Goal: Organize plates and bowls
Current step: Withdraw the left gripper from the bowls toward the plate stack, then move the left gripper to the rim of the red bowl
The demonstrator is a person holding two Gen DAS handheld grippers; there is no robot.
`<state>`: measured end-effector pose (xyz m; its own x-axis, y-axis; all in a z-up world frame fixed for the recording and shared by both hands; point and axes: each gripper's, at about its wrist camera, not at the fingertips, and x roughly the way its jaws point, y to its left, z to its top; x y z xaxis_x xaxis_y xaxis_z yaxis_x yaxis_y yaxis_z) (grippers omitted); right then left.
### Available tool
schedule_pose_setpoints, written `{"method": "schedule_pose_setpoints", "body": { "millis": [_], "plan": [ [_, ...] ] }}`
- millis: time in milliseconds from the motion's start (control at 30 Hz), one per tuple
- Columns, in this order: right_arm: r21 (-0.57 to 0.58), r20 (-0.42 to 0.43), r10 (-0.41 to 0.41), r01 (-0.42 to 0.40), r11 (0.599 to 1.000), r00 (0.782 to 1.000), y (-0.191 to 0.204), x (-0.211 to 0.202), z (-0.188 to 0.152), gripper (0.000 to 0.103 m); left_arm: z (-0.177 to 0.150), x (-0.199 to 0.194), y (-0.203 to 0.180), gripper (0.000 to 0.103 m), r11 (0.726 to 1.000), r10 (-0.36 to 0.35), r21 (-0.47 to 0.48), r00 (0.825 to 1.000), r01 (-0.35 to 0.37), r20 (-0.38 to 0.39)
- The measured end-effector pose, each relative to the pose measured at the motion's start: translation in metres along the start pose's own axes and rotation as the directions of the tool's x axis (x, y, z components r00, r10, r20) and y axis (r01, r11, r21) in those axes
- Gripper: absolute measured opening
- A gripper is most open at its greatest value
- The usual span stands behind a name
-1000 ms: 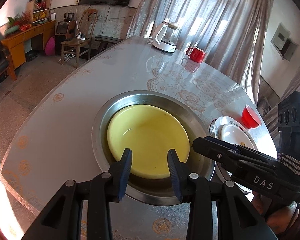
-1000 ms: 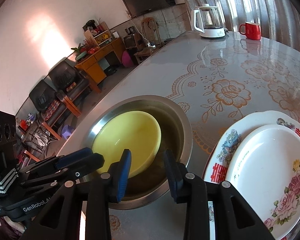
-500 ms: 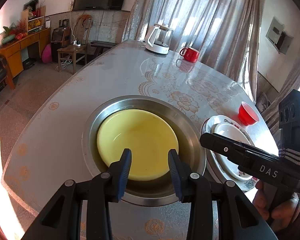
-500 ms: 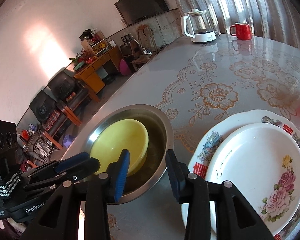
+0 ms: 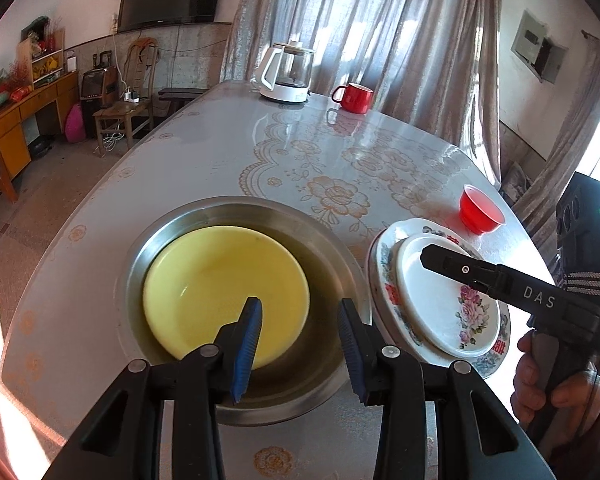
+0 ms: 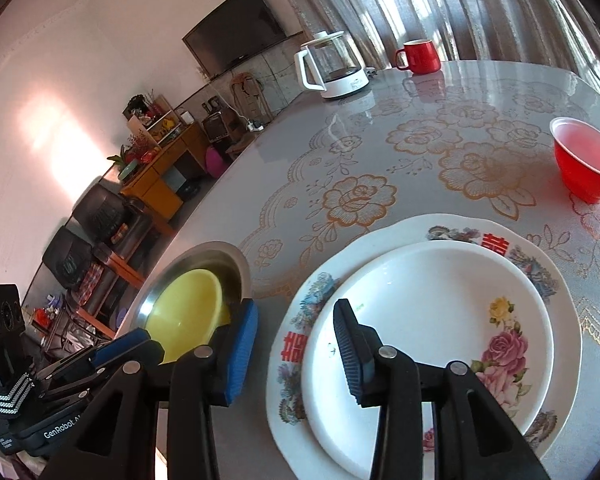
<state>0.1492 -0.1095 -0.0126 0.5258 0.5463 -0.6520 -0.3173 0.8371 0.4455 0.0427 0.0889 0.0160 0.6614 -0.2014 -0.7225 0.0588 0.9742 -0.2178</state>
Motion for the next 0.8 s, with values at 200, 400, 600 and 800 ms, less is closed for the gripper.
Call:
{"method": "schedule_pose_setpoints", "body": {
  "millis": [200,400,600,800],
  "plan": [
    [0.056,0.026,-0.034,0.032,0.998,0.999,-0.022,-0.011,0.0,0.041,0.004,0.008,-0.018,0.04,0.999,-0.017,0.041,1.0,0.018,-0.015],
    [0.11,0.056,-0.066,0.06,0.992,0.996,-0.045,-0.026,0.001,0.041,0.008,0.016,-0.038,0.04,0.996,-0.033,0.084,0.999,0.035,-0.033],
    [0.164,0.082,-0.103,0.088,0.983,0.991,-0.067,-0.04,0.0,0.041,0.012,0.027,-0.057,0.04,0.991,-0.048,0.125,0.997,0.054,-0.052],
    [0.215,0.105,-0.142,0.117,0.97,0.984,-0.09,-0.052,0.002,0.041,0.016,0.037,-0.075,0.04,0.984,-0.068,0.159,0.995,0.078,-0.07]
  ]
}}
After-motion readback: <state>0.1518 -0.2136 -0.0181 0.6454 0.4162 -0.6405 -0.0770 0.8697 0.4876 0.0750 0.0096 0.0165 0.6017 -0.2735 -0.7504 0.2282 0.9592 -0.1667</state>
